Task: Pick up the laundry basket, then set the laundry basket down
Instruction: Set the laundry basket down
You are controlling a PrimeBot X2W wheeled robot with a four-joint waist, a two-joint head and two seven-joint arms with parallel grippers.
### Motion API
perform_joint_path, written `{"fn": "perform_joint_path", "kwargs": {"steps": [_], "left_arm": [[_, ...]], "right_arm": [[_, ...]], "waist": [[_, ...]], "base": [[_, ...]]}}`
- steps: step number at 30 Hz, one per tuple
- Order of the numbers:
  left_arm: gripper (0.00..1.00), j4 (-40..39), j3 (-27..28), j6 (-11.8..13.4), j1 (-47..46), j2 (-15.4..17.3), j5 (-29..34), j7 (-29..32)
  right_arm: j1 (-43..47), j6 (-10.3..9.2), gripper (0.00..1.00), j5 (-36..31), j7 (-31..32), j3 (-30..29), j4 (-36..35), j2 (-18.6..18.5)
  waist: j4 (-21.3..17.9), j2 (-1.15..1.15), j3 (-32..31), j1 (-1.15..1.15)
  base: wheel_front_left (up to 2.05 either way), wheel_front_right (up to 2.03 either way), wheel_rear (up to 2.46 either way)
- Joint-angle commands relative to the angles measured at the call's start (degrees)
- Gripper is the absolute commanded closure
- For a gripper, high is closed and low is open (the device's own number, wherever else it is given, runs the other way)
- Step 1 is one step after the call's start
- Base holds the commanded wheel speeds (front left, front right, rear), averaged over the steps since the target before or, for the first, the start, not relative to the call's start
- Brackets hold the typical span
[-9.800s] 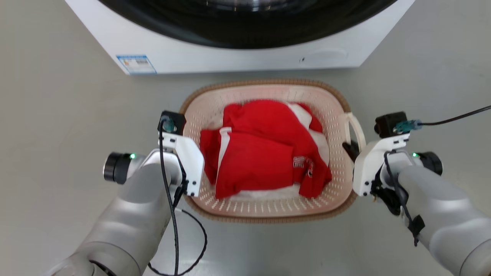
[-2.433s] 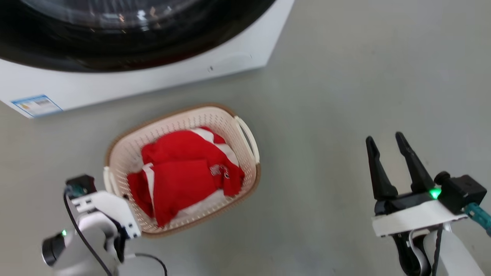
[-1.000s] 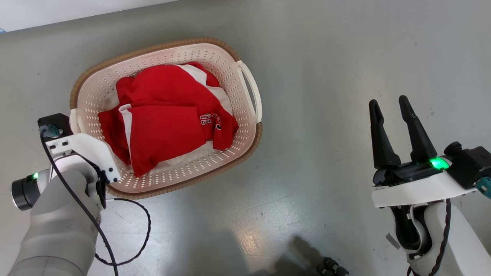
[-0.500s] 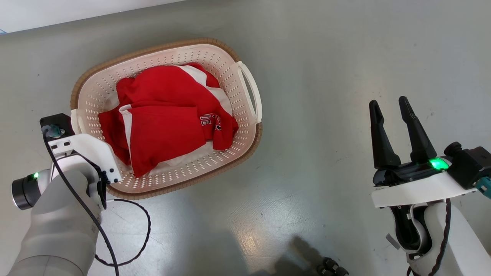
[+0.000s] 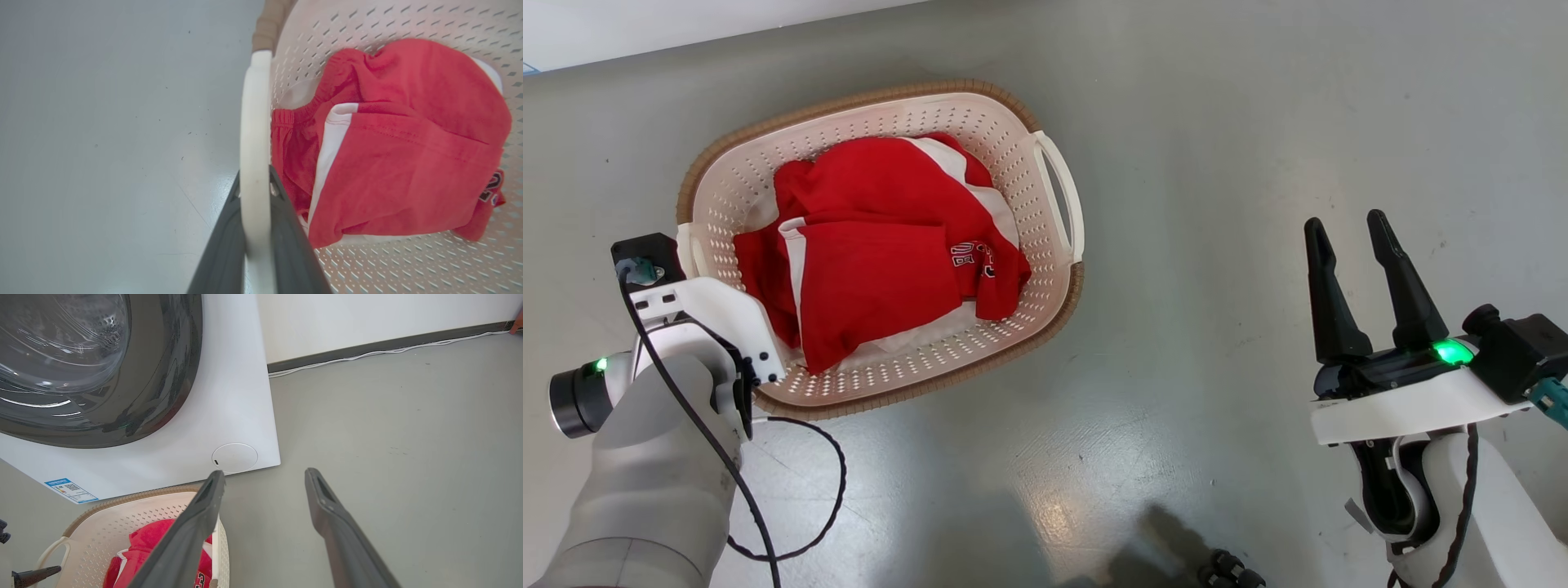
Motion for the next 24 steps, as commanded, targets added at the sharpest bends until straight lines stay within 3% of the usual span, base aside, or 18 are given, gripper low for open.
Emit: {"fn": "perform_joint_path", "kwargs": {"steps": [1, 4, 6, 7, 8, 24], "left_arm": [[1.0, -0.4, 0.8, 0.7, -0.5, 1.6, -0.5, -0.2], [1.0, -0.3, 1.2, 1.2, -0.3, 1.3, -1.2, 0.5], [0.44, -0.3, 1.0, 1.4, -0.3, 1.2, -1.2, 0.8], [0.44, -0.3, 1.0, 1.4, -0.3, 1.2, -1.2, 0.8], [0.02, -0.3, 1.0, 1.5, -0.3, 1.2, -1.3, 0.8], [0.0, -0.3, 1.1, 1.1, 2.1, 0.0, -3.1, -2.7]], "right_arm": [[0.7, 0.35, 0.0, 0.2, -0.8, 0.9, -0.9, -0.9], [0.9, 0.35, 0.0, 0.2, -0.8, 0.9, -0.9, -1.0], [0.9, 0.35, 0.0, 0.2, -0.8, 0.9, -0.9, -1.0], [0.9, 0.35, 0.0, 0.2, -0.8, 0.9, -0.9, -1.0], [1.0, 0.35, 0.0, 0.2, -0.8, 1.0, -0.9, -1.1], [1.5, 0.35, 0.0, -0.6, -0.8, 0.9, 0.6, -1.2]], "waist": [[0.0, 0.0, -0.1, 0.0], [0.1, 0.0, -0.1, 0.0], [0.1, 0.0, -0.1, 0.0], [0.1, 0.0, -0.1, 0.0], [0.2, 0.0, -0.1, 0.0], [1.4, 0.0, -4.4, 0.0]], "base": [[0.0, 0.0, 0.0], [0.0, 0.0, 0.0], [0.0, 0.0, 0.0], [0.0, 0.0, 0.0], [0.0, 0.0, 0.0], [0.0, 0.0, 0.0]]}}
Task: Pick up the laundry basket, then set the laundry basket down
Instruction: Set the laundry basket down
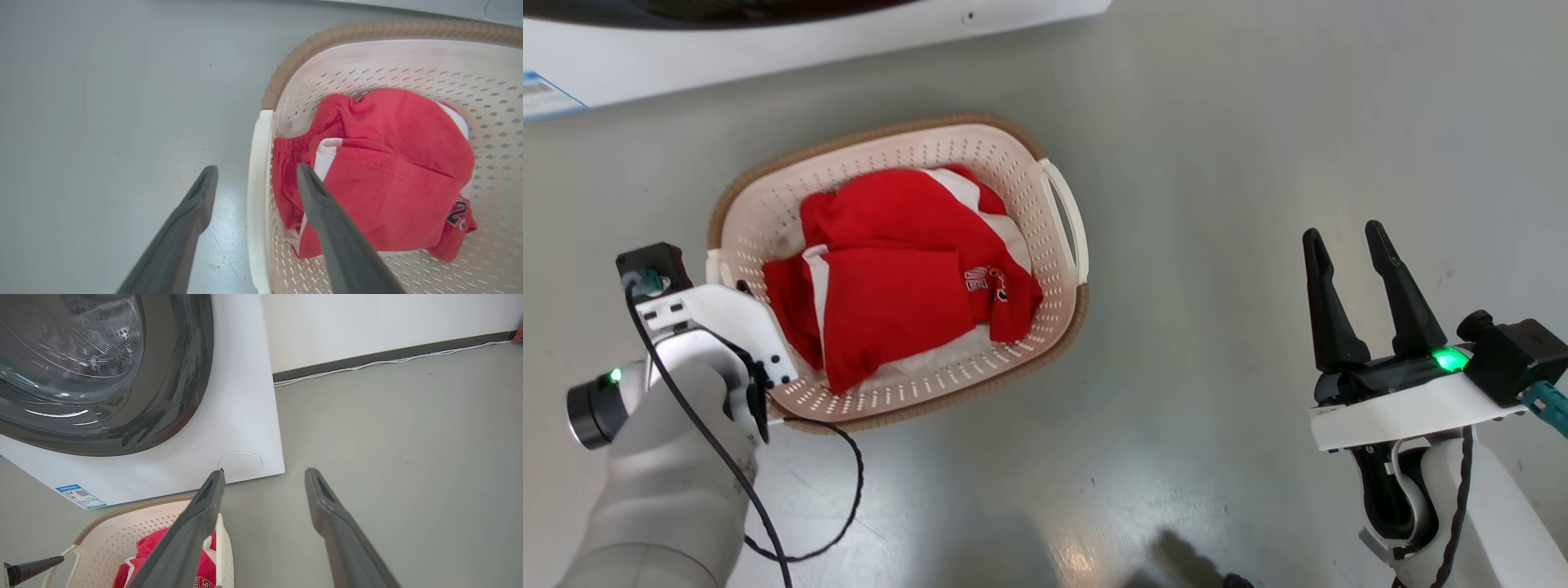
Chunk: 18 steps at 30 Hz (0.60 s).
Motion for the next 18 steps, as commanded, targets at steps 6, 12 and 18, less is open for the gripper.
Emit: {"fn": "perform_joint_path", "kwargs": {"steps": [6, 12, 18], "left_arm": [[0.0, -0.5, 1.8, -3.0, 4.3, -0.4, -1.8, -4.1], [0.0, -1.6, 1.4, -5.8, 8.2, -2.5, -2.1, -6.6], [0.0, -5.5, 0.9, -9.1, 12.9, -3.8, -1.6, -7.3]], "right_arm": [[1.7, 0.35, 0.0, -1.4, -0.8, 0.8, -0.1, -1.5], [3.0, 0.35, 0.0, -2.8, -0.8, 0.3, 1.5, -2.2], [5.1, 0.35, 0.0, -4.1, -0.8, -0.3, 3.0, -2.6]], "waist": [[1.9, 0.0, -5.7, 0.0], [4.2, 0.0, -11.9, 0.0], [6.5, 0.0, -18.5, 0.0]], "base": [[0.0, 0.0, 0.0], [0.0, 0.0, 0.0], [0.0, 0.0, 0.0]]}}
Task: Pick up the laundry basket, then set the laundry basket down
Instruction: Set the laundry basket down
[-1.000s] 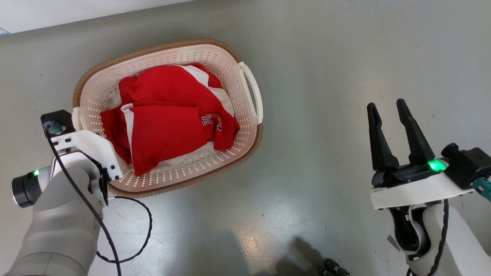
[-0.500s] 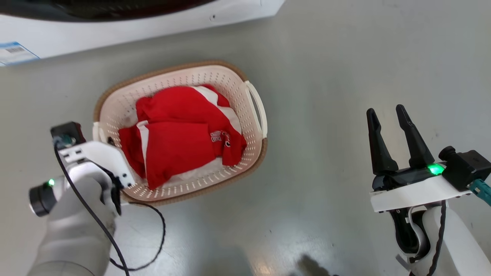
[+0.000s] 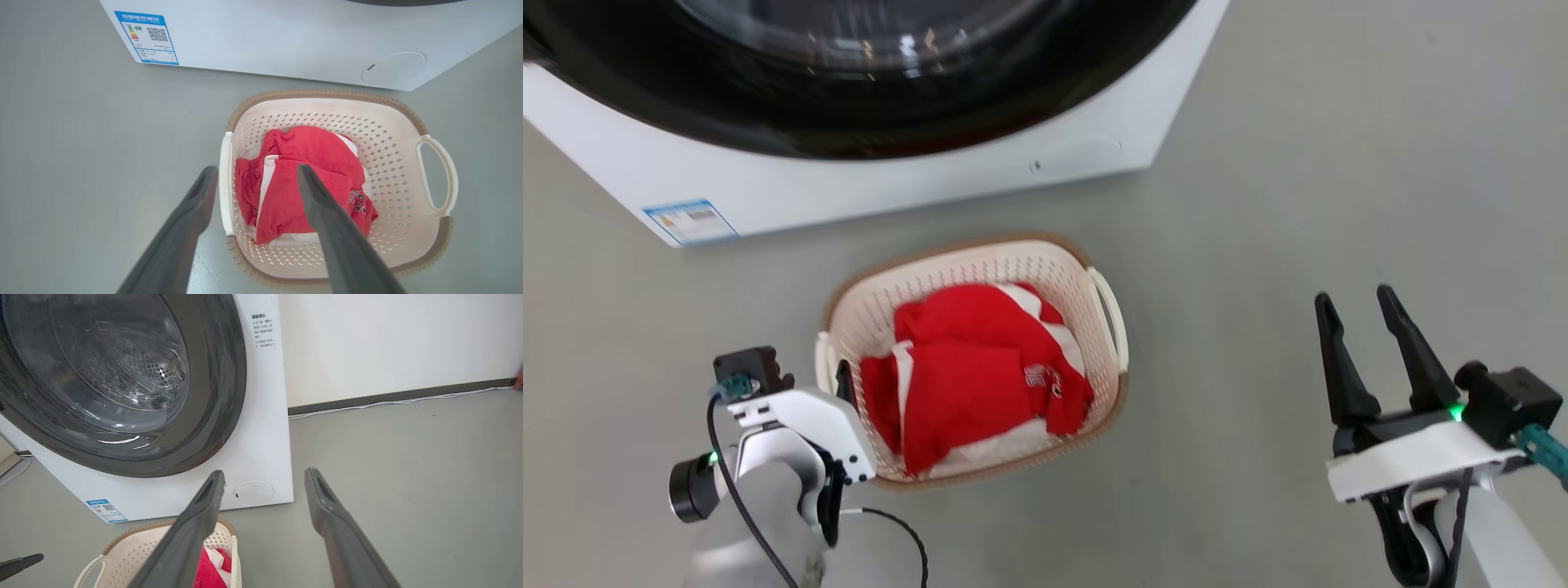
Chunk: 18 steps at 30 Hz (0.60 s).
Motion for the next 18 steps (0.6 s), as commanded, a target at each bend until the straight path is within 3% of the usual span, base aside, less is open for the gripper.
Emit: {"fn": "perform_joint_path", "kwargs": {"steps": [1, 9, 18], "left_arm": [[0.0, -2.3, 1.2, -0.3, 1.9, 1.5, 0.4, -0.7], [0.0, -14.5, 3.6, -1.6, 10.8, 2.4, 2.2, -0.8], [0.0, -30.4, 8.0, -0.7, 20.8, 2.4, 6.2, -0.8]], "right_arm": [[1.3, 0.35, 0.0, -0.5, -0.8, 0.8, -1.0, -1.1], [4.2, 0.35, 0.0, -1.8, -0.8, -0.3, -0.1, -1.6], [7.1, 0.35, 0.0, -3.0, -0.8, -1.9, 0.6, -1.9]], "waist": [[2.2, 0.0, -4.0, 0.0], [4.5, 0.0, -10.0, 0.0], [6.0, 0.0, -14.0, 0.0]], "base": [[0.0, 0.0, 0.0], [0.0, 0.0, 0.0], [0.0, 0.0, 0.0]]}}
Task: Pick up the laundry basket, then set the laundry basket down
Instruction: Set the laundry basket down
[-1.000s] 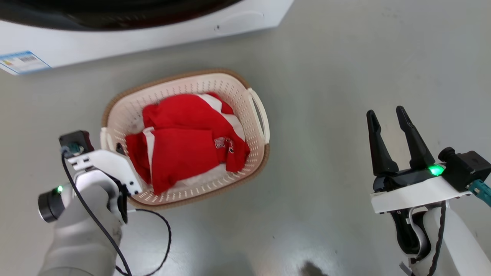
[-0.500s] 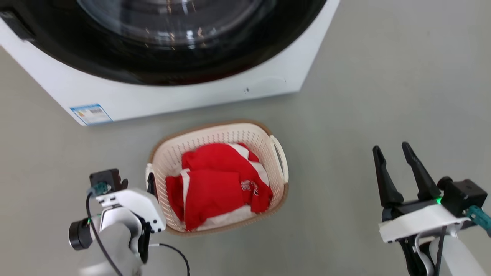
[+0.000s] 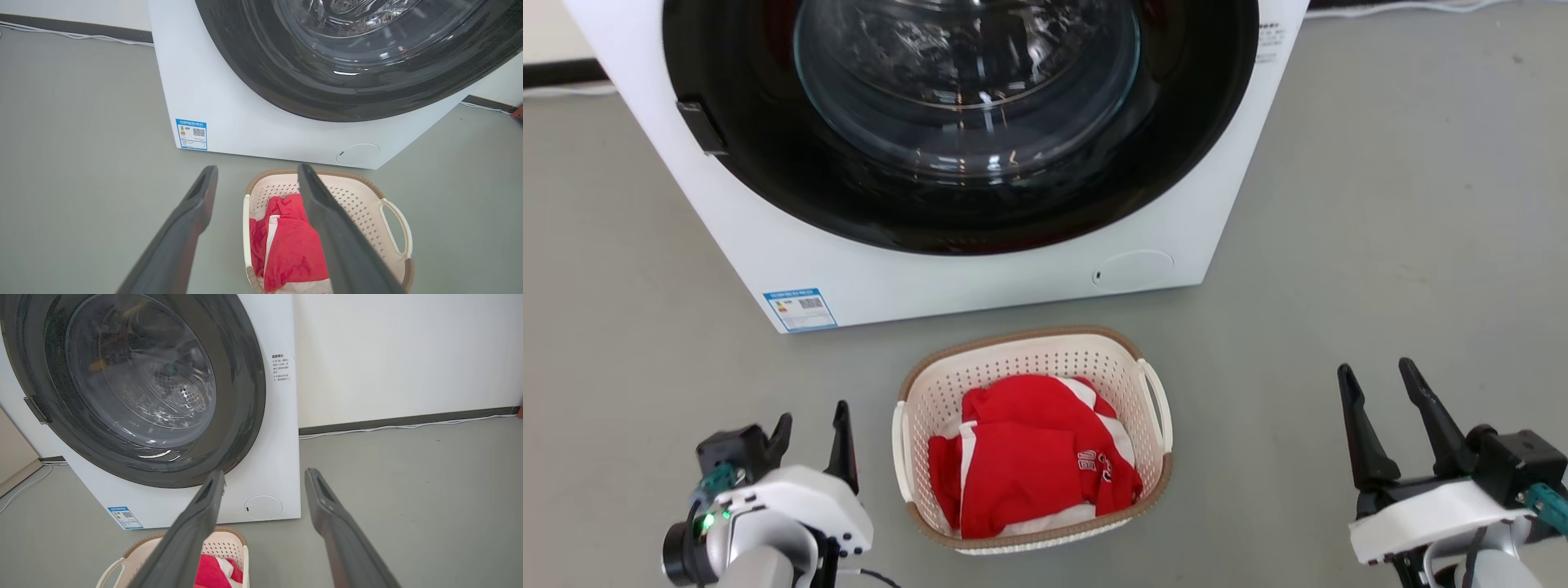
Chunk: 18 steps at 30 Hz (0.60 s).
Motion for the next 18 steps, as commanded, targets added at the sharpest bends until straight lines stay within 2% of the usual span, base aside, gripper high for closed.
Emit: {"fn": "perform_joint_path", "kwargs": {"steps": [1, 10, 18], "left_arm": [[0.0, -3.1, 2.6, 0.6, 1.1, 1.1, 0.8, -0.5], [0.0, -13.5, 6.2, 0.6, 9.5, -0.5, 4.3, -0.5], [0.0, -18.3, 8.2, 0.1, 14.4, -1.4, 6.0, -0.5]], "right_arm": [[0.5, 0.35, 0.0, -0.6, -0.8, 0.7, -1.1, -1.1], [3.1, 0.35, 0.0, -1.9, -0.8, -0.7, -0.2, -1.4], [4.9, 0.35, 0.0, -2.8, -0.8, -1.2, 0.2, -0.8]], "waist": [[0.6, 0.0, -1.1, 0.0], [2.2, 0.0, -4.8, 0.0], [3.6, 0.0, -7.4, 0.0]], "base": [[0.0, 0.0, 0.0], [0.0, 0.0, 0.0], [0.0, 0.0, 0.0]]}}
